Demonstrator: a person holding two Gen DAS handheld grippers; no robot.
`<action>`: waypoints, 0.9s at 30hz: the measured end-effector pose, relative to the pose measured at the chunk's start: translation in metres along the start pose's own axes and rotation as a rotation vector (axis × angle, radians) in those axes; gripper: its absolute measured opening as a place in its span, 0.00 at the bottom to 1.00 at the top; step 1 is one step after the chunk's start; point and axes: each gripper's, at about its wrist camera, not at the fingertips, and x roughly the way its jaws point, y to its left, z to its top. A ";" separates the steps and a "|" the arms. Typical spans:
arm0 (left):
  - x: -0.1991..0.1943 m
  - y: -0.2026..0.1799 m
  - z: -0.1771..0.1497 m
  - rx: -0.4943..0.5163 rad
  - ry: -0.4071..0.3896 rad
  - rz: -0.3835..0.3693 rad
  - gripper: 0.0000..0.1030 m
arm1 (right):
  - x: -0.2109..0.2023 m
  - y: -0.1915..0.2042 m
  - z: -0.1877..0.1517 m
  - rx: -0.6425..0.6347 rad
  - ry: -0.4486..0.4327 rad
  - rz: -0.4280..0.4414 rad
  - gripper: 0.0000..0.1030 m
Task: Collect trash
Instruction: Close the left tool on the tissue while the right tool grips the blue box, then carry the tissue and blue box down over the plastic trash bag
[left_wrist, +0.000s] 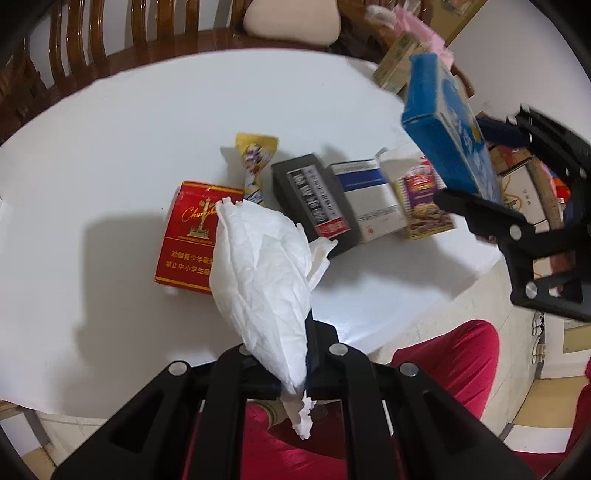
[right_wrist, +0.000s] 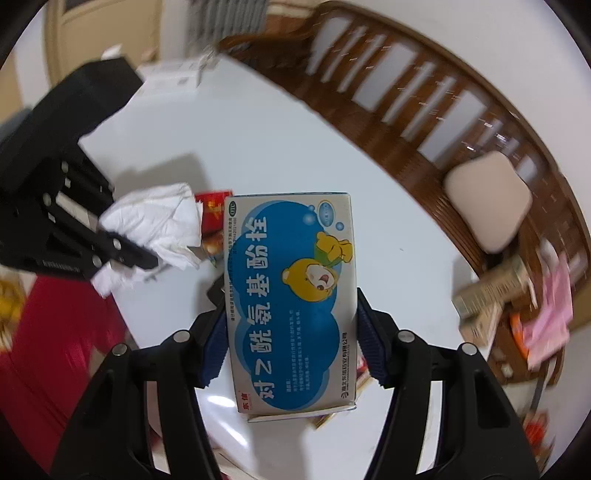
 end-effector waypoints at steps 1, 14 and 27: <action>-0.006 -0.002 -0.004 0.008 -0.013 0.004 0.08 | -0.007 0.004 -0.001 0.019 -0.010 -0.004 0.58; -0.062 -0.081 -0.047 0.129 -0.219 0.121 0.08 | -0.106 0.051 -0.047 0.176 -0.141 -0.122 0.58; -0.074 -0.127 -0.099 0.214 -0.277 0.132 0.08 | -0.163 0.095 -0.086 0.189 -0.211 -0.190 0.58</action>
